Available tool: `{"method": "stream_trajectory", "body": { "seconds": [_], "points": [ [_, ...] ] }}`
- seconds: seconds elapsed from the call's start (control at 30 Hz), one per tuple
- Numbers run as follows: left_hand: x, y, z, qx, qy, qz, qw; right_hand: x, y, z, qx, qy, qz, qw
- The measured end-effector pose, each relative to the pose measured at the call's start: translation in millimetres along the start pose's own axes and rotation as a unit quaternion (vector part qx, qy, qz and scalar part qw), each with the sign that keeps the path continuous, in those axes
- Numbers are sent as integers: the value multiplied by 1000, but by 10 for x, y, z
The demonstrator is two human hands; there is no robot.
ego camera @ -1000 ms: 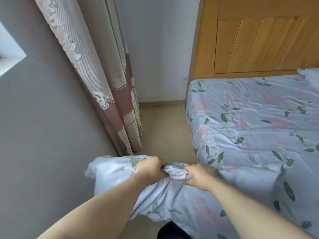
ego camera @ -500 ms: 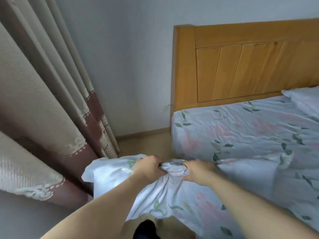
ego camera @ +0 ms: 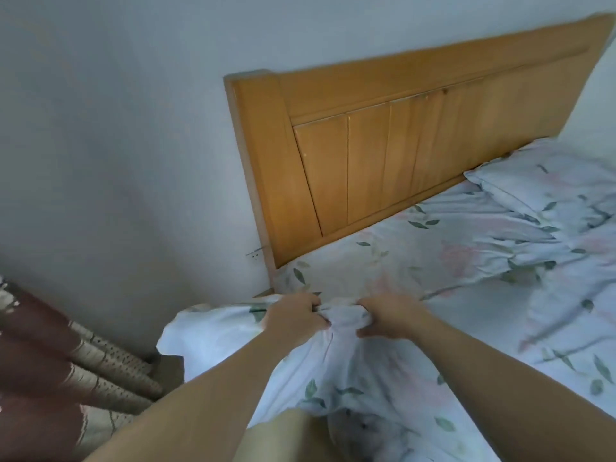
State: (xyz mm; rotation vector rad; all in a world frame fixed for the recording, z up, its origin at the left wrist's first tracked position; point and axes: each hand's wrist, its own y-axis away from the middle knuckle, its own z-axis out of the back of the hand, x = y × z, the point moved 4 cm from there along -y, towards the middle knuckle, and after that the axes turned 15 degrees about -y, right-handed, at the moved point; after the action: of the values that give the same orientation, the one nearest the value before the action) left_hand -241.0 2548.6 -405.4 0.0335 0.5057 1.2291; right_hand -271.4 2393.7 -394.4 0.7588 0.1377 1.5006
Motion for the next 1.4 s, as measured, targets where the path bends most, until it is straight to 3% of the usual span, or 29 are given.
{"method": "stream_trajectory", "body": {
  "seconds": [0.2, 0.5, 0.57, 0.67, 0.8, 0.97, 1.1, 1.23, 1.3, 1.4],
  "points": [
    [-475, -883, 120, 33, 29, -30, 999, -545, -463, 586, -1, -36, -31, 999],
    [-1182, -1819, 109, 87, 137, 14, 987, -1380, -972, 1375, 42, -42, -57, 997],
    [-1276, -1990, 69, 92, 166, 28, 981, -1514, -1075, 1493, 31, -4, -60, 998],
    [-1312, -2245, -48, 108, 199, 51, 973, -1691, -1205, 1567, -54, 63, -67, 994],
    [-1288, -2514, -300, 146, 171, 44, 973, -1922, -1372, 1361, -96, 28, -91, 991],
    [-879, -2776, -618, 123, 60, 89, 987, -2081, -1583, 997, -130, -99, -126, 978],
    [-514, -3155, -842, 99, -58, 121, 986, -2321, -1855, 491, -117, -214, -241, 940],
    [-480, -3402, -947, 134, -57, 68, 987, -2498, -1894, 78, -86, -306, -332, 888],
    [-446, -3556, -1070, 138, -91, 48, 985, -2624, -1961, -105, -88, -375, -391, 836],
    [-457, -3834, -1238, 89, -170, 27, 981, -2782, -2132, -428, -94, -516, -451, 722]
  ]
}}
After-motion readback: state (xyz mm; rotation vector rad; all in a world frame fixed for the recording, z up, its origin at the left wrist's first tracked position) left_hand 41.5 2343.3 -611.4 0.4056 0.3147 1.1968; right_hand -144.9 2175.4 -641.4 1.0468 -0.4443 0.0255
